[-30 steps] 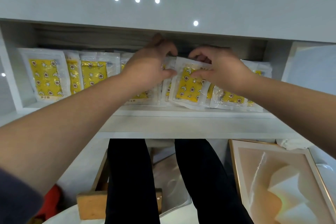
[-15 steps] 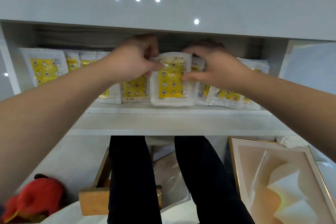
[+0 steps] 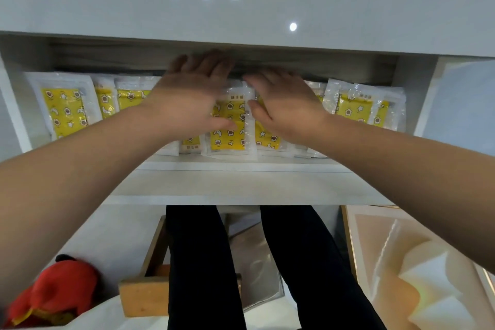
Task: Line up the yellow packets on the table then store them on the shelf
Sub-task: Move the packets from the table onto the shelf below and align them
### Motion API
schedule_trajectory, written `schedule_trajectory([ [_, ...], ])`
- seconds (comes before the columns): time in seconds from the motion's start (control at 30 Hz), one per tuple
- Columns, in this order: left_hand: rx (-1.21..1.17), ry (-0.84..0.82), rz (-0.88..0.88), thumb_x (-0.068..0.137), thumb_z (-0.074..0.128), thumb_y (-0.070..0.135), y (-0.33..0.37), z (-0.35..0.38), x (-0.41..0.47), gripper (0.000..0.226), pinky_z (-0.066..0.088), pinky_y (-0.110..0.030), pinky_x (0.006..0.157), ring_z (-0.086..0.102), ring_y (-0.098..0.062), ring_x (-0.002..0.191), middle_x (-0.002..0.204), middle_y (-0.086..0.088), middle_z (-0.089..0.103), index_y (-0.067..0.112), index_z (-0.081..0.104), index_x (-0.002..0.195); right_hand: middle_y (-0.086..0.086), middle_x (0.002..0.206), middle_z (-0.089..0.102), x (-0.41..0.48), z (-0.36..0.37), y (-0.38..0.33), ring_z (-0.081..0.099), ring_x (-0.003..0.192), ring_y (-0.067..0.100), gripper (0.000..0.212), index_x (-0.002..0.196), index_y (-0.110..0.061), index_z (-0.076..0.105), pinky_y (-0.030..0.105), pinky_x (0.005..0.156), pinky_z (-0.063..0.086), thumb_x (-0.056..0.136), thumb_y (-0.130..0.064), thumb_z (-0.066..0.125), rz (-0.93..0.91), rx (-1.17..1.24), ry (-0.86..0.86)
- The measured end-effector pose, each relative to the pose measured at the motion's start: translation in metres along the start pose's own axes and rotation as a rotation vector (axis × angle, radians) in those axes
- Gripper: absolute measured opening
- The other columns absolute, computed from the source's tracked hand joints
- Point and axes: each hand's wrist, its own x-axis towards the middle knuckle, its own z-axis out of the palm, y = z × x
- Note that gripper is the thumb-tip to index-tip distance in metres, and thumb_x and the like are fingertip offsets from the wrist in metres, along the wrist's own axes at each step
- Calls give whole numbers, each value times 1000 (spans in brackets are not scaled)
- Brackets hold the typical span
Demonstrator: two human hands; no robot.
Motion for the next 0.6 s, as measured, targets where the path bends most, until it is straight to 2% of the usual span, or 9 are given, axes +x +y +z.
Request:
schedule_trajectory([
  [0.07, 26, -40, 91, 75, 59, 66, 3, 7, 2, 99, 24, -44, 114, 32, -32, 139, 154, -12, 30, 10, 24, 149, 10, 126, 57, 0, 5, 2, 51, 116, 32, 50, 131, -11, 51, 42, 94, 38, 93, -40, 36, -37, -42, -26],
  [0.13, 29, -40, 129, 76, 60, 65, 3, 7, 3, 95, 33, -40, 109, 40, -30, 135, 150, -12, 38, 9, 29, 147, 12, 117, 60, 2, 9, 6, 54, 109, 33, 53, 124, -8, 56, 42, 90, 41, 90, -43, 35, -82, -63, -39],
  [0.23, 13, -60, 114, 76, 57, 68, 2, 0, 3, 92, 42, -37, 100, 47, -29, 128, 145, -7, 46, 15, 30, 146, 10, 128, 56, 2, 3, 11, 50, 117, 32, 62, 132, -11, 51, 43, 97, 36, 91, -51, 27, -111, -92, -59],
  [0.33, -56, -49, 59, 77, 54, 70, 9, -9, 7, 92, 36, -42, 107, 41, -30, 132, 150, -7, 37, 20, 24, 148, 10, 139, 50, -12, -20, 20, 46, 126, 34, 62, 147, -19, 35, 44, 102, 35, 96, -54, 26, 48, -8, -9],
  [0.37, -74, -38, 43, 79, 53, 70, 14, -11, 10, 92, 33, -44, 110, 37, -31, 136, 153, -7, 33, 20, 21, 150, 11, 131, 56, -19, -26, 30, 50, 121, 34, 60, 148, -20, 31, 42, 96, 39, 98, -52, 26, 128, 31, -4],
  [0.43, -127, -32, 33, 82, 50, 69, 31, -15, 21, 91, 29, -46, 114, 31, -30, 140, 156, -5, 27, 23, 15, 152, 10, 99, 64, -38, -35, 55, 59, 103, 34, 55, 146, -18, 33, 37, 80, 44, 101, -49, 27, 257, 88, -14],
  [0.47, -165, -29, 42, 83, 50, 68, 41, -17, 28, 90, 29, -46, 114, 30, -30, 140, 157, -3, 25, 24, 13, 152, 10, 97, 65, -49, -38, 69, 60, 102, 34, 54, 145, -18, 35, 36, 79, 45, 101, -48, 29, 296, 113, -23],
  [0.53, -221, -11, 80, 84, 53, 65, 67, -21, 43, 88, 30, -44, 113, 30, -28, 140, 156, -2, 26, 25, 14, 152, 11, 119, 63, -66, -39, 91, 56, 112, 34, 55, 144, -19, 40, 37, 89, 45, 99, -51, 34, 327, 152, -56],
  [0.6, -210, 8, 117, 84, 60, 59, 87, -20, 56, 84, 30, -38, 109, 32, -25, 138, 153, -2, 31, 22, 23, 150, 10, 129, 58, -75, -32, 104, 54, 116, 33, 57, 139, -21, 46, 40, 94, 44, 95, -56, 39, 245, 132, -94],
])
